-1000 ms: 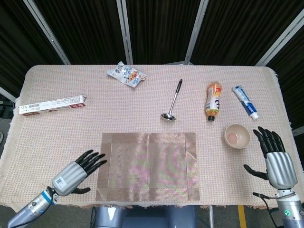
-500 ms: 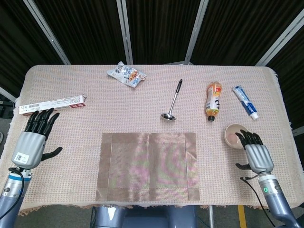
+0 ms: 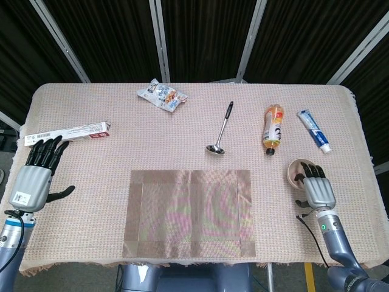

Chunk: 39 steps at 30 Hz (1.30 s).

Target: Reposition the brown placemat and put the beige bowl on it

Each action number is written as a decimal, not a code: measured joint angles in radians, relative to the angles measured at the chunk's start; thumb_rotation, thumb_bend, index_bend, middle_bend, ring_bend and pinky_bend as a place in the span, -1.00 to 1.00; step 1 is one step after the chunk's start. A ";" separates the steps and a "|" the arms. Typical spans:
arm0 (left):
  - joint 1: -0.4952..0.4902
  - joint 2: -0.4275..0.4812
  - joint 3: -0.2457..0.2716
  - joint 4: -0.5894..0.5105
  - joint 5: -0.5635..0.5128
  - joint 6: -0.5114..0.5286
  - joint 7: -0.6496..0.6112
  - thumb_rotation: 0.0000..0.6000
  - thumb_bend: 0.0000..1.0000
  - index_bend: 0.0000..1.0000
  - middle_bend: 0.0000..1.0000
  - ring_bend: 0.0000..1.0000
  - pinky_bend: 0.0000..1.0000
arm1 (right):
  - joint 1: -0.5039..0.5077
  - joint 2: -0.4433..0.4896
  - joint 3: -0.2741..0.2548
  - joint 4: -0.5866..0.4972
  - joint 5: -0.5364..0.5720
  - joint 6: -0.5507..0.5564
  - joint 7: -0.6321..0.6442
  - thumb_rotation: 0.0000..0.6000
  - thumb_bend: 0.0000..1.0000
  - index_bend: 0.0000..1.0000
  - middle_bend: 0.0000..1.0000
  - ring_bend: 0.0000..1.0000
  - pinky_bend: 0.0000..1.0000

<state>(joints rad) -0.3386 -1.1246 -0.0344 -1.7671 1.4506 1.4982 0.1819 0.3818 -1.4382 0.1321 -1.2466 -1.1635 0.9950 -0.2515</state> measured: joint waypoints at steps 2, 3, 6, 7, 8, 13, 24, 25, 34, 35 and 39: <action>0.005 0.002 0.000 -0.004 0.007 0.003 -0.004 1.00 -1.00 -1.00 -1.00 -1.00 -1.00 | 0.004 -0.023 0.002 0.038 -0.002 0.006 -0.001 1.00 -0.37 0.48 -1.00 -1.00 -1.00; 0.009 0.005 0.000 -0.005 0.011 0.006 -0.007 1.00 -1.00 -1.00 -1.00 -1.00 -1.00 | 0.006 -0.034 0.003 0.057 -0.005 0.011 0.001 1.00 -0.34 0.55 -0.99 -1.00 -1.00; 0.021 0.010 -0.003 -0.010 0.017 0.017 -0.011 1.00 -1.00 -1.00 -1.00 -1.00 -1.00 | 0.009 -0.070 0.005 0.119 -0.024 0.040 0.014 1.00 -0.28 0.61 -0.95 -1.00 -1.00; 0.025 0.012 -0.003 -0.012 0.018 0.019 -0.013 1.00 -1.00 -1.00 -1.00 -1.00 -1.00 | 0.009 -0.079 0.006 0.135 -0.033 0.054 0.021 1.00 -0.28 0.62 -0.94 -1.00 -1.00; 0.028 0.013 -0.004 -0.013 0.019 0.020 -0.014 1.00 -1.00 -1.00 -1.00 -1.00 -1.00 | 0.008 -0.089 0.006 0.153 -0.048 0.075 0.033 1.00 -0.28 0.62 -0.93 -1.00 -1.00; 0.044 0.021 -0.004 -0.015 0.022 0.022 -0.022 1.00 -1.00 -1.00 -1.00 -1.00 -1.00 | 0.004 -0.109 0.006 0.185 -0.120 0.160 0.108 1.00 -0.28 0.62 -0.89 -1.00 -1.00; 0.058 0.030 -0.011 -0.015 0.033 0.013 -0.042 1.00 -1.00 -1.00 -1.00 -1.00 -1.00 | 0.026 -0.005 -0.036 0.003 -0.352 0.286 0.166 1.00 -0.29 0.62 -0.87 -1.00 -1.00; 0.059 0.030 -0.012 -0.014 0.032 0.011 -0.044 1.00 -1.00 -1.00 -1.00 -1.00 -1.00 | 0.035 0.009 -0.042 -0.021 -0.375 0.285 0.164 1.00 -0.29 0.62 -0.87 -1.00 -1.00; 0.063 0.033 -0.028 -0.001 0.015 -0.008 -0.060 1.00 -1.00 -1.00 -1.00 -1.00 -1.00 | 0.173 0.117 -0.091 -0.283 -0.524 0.129 0.113 1.00 -0.29 0.61 -0.86 -1.00 -1.00; 0.064 0.033 -0.030 0.001 0.012 -0.011 -0.062 1.00 -1.00 -1.00 -1.00 -1.00 -1.00 | 0.194 0.119 -0.093 -0.302 -0.527 0.093 0.100 1.00 -0.29 0.61 -0.86 -1.00 -1.00; 0.066 0.032 -0.035 0.007 0.004 -0.021 -0.064 1.00 -1.00 -1.00 -1.00 -1.00 -1.00 | 0.259 0.105 -0.093 -0.345 -0.526 -0.022 0.042 1.00 -0.29 0.61 -0.86 -1.00 -1.00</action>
<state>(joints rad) -0.2724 -1.0922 -0.0693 -1.7601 1.4542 1.4775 0.1180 0.6407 -1.3332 0.0388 -1.5917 -1.6891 0.9734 -0.2095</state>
